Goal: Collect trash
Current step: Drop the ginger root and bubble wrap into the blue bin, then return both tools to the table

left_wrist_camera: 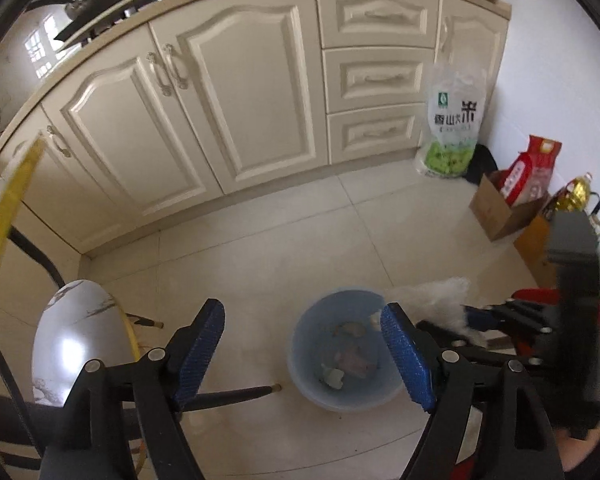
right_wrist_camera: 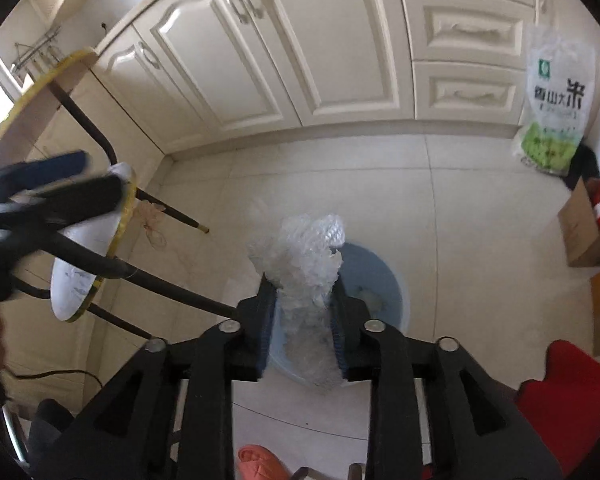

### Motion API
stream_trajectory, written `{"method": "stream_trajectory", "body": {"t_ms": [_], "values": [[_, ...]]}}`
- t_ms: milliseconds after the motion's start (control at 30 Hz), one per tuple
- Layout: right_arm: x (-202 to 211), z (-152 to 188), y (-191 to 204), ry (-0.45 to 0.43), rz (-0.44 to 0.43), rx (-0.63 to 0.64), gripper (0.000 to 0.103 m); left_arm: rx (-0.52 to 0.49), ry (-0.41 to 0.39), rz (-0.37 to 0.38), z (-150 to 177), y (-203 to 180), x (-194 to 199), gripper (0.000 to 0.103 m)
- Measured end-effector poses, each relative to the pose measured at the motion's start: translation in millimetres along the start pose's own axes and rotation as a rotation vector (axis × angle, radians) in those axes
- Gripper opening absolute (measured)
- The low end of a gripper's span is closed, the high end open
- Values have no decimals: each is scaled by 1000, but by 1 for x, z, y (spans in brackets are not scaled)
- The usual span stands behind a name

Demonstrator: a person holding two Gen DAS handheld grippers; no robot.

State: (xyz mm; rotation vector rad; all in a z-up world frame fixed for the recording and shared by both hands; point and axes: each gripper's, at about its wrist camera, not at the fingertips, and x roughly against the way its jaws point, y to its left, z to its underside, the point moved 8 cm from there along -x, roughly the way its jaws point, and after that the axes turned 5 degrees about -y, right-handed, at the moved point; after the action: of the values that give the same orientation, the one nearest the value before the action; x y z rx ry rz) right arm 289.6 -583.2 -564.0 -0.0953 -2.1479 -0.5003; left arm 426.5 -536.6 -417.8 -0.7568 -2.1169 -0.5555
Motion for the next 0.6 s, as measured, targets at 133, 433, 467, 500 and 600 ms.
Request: {"method": "stream_trajectory", "body": {"t_ms": [133,433,467,500,600], "values": [[-4,3,6,14,4,-3,47,7,-40,10,9,6,39,77],[77,-17,49,-122,8,2,58,16,-190,40,37,27,169,79],[87,-20,55,-139,8,10,61,21,-207,41,41,31,183,81],[104,-24,68,-167,8,26,64,26,-231,40,47,36,202,83],[147,-37,107,-242,-15,77,68,48,-306,22,65,59,259,88]]}}
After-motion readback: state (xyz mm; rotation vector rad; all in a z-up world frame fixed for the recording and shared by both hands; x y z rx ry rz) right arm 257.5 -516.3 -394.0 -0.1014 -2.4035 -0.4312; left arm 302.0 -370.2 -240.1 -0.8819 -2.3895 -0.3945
